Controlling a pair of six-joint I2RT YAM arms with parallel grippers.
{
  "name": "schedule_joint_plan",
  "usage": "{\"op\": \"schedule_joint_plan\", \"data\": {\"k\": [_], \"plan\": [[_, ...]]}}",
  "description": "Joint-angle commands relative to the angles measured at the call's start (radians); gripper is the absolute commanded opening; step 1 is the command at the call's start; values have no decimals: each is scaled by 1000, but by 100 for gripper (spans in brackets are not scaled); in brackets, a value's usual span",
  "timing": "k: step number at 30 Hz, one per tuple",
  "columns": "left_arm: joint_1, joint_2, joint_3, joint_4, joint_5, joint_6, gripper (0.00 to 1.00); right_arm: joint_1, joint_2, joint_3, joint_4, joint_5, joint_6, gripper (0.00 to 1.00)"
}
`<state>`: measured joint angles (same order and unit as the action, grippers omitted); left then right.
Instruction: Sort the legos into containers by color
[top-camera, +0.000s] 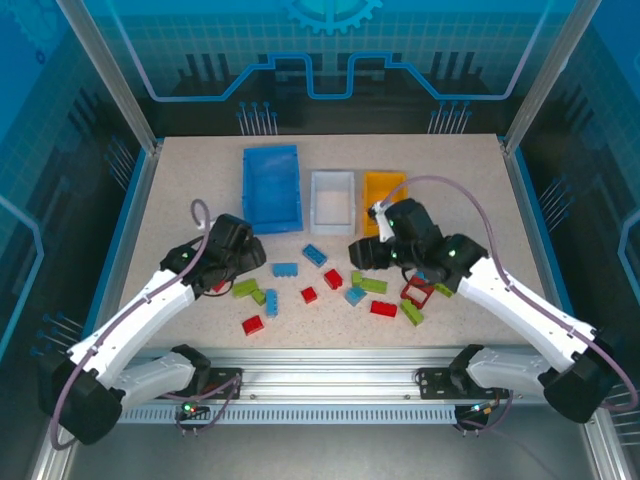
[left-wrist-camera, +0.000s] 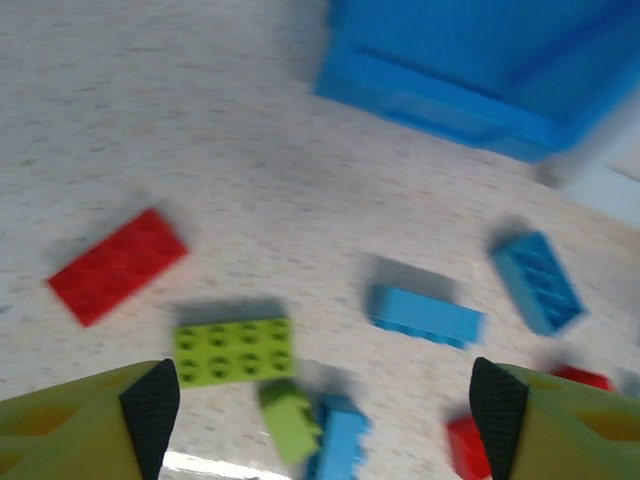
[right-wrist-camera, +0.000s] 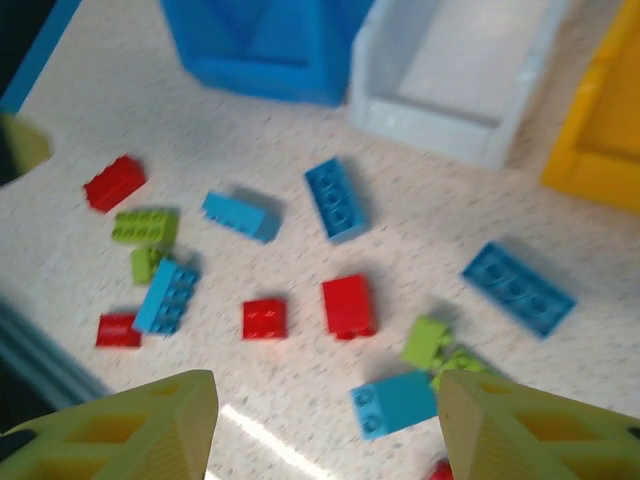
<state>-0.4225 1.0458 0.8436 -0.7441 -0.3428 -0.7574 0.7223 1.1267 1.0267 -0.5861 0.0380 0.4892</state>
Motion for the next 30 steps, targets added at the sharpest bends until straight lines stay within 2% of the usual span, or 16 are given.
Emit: {"op": "schedule_joint_plan", "data": {"k": [1,6,8,12,16,19,23,30], "plan": [[122,-30,-85,12,6,-27,83,85,-39,-37,103,56,79,62],[288,29,-129,61,98,-122,94,192,2,-29,115,87,94,64],[319,79,-115,40,113,-169,98,209,28,-13,104,88,92,65],[372,218,-77,41,204,-205,99,219,45,-3,104,83,90,66],[385,330,-49,81,218,-195,99,221,41,-7,116,67,88,67],[398,355,-61,146,237,-191,99,222,40,-13,119,58,92,67],[399,388,-52,132,219,-190,99,222,38,-26,122,65,99,67],[405,435,-62,155,197,-177,86,222,56,-8,111,75,89,68]]}}
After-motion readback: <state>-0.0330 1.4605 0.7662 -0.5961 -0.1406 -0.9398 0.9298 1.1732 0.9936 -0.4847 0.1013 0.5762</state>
